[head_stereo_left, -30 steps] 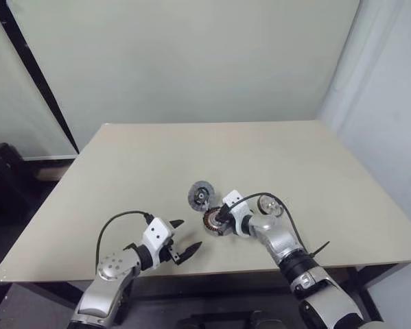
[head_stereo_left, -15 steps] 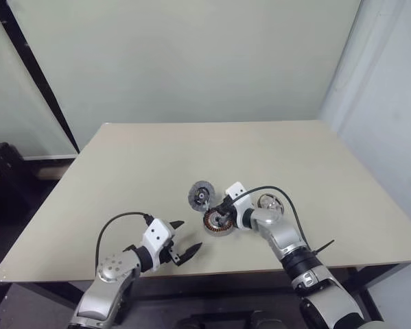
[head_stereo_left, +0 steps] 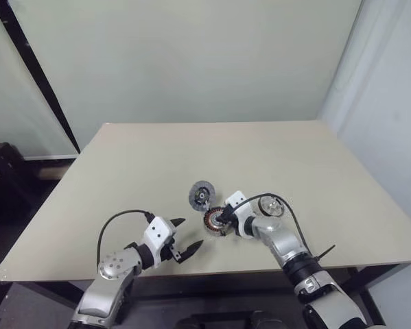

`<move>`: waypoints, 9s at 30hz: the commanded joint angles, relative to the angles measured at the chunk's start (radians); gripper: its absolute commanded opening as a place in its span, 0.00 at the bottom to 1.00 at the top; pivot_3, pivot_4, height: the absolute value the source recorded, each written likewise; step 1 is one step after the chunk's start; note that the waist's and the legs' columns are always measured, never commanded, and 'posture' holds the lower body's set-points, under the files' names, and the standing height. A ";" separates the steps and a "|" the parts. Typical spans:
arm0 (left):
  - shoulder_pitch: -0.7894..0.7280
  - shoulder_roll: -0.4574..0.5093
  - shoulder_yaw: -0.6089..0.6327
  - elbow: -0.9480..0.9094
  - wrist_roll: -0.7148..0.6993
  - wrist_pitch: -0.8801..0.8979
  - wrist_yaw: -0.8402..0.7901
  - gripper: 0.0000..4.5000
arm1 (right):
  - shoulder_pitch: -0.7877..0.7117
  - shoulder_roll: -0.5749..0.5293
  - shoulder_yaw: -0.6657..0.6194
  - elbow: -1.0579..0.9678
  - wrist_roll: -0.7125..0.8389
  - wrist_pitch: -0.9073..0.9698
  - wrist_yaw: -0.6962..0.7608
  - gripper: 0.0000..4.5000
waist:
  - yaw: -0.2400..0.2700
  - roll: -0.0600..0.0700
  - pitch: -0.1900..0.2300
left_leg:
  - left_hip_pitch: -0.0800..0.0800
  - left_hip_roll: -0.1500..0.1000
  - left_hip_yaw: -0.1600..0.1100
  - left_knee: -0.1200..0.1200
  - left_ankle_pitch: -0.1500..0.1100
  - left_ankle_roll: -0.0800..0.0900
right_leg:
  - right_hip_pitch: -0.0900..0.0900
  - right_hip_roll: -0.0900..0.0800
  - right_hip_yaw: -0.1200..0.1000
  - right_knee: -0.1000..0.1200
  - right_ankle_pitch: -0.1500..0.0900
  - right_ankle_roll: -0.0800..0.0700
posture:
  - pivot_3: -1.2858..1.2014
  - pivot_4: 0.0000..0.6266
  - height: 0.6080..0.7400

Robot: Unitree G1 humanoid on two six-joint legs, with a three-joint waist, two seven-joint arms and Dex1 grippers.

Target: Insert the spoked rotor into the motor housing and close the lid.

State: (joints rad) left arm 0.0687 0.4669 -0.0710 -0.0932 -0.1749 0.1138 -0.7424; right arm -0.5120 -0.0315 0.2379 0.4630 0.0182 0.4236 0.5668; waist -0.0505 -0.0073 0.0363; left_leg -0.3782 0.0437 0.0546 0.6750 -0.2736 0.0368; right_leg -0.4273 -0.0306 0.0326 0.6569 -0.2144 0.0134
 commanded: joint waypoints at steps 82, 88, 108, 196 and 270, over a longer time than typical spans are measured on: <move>-0.047 0.005 0.000 0.032 -0.011 -0.050 -0.018 1.00 | -0.057 0.051 -0.697 -0.007 0.647 0.416 -0.456 0.09 | -0.047 -0.001 -0.001 | 0.004 0.001 0.013 -0.006 0.001 0.002 | 0.000 0.000 0.008 -0.002 0.001 0.002 | 0.52 0.00 1.00; -0.041 0.024 0.020 0.035 -0.020 -0.044 -0.019 1.00 | -0.050 0.096 -0.680 -0.156 0.718 0.544 -0.471 0.09 | -0.047 0.000 0.000 | 0.001 0.001 0.013 -0.009 0.001 0.002 | -0.004 0.001 0.007 -0.002 0.001 0.003 | 0.52 0.00 1.00; 0.015 0.032 0.041 -0.025 -0.039 0.001 -0.011 1.00 | 0.038 0.255 -0.547 -0.323 0.807 0.716 -0.542 0.09 | -0.046 0.000 0.000 | 0.000 0.002 0.011 -0.009 0.000 0.002 | -0.004 -0.001 0.007 -0.005 0.001 0.004 | 0.52 0.00 1.00; -0.001 0.022 0.004 -0.002 -0.024 -0.010 -0.020 1.00 | 0.087 0.051 -0.260 -0.500 0.650 0.581 -0.503 0.29 | -0.046 0.000 0.000 | 0.000 0.001 0.011 -0.010 0.000 0.002 | -0.004 0.000 0.006 -0.005 0.001 0.003 | 0.52 0.00 1.00; 0.005 0.031 0.010 -0.006 -0.021 -0.012 -0.018 1.00 | 0.057 -0.148 0.167 -0.444 0.111 0.246 -0.040 0.41 | -0.024 -0.002 0.000 | 0.001 0.000 0.014 -0.008 0.001 0.002 | -0.003 -0.001 0.006 -0.004 0.001 0.003 | 0.52 0.00 1.00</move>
State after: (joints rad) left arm 0.0812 0.4944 -0.0716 -0.0810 -0.1957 0.1197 -0.7626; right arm -0.4280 -0.1837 0.4141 0.0337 0.1369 0.6950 0.5236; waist -0.0740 -0.0097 0.0362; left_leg -0.3773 0.0437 0.0691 0.6676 -0.2731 0.0385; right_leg -0.4306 -0.0314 0.0387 0.6534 -0.2138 0.0165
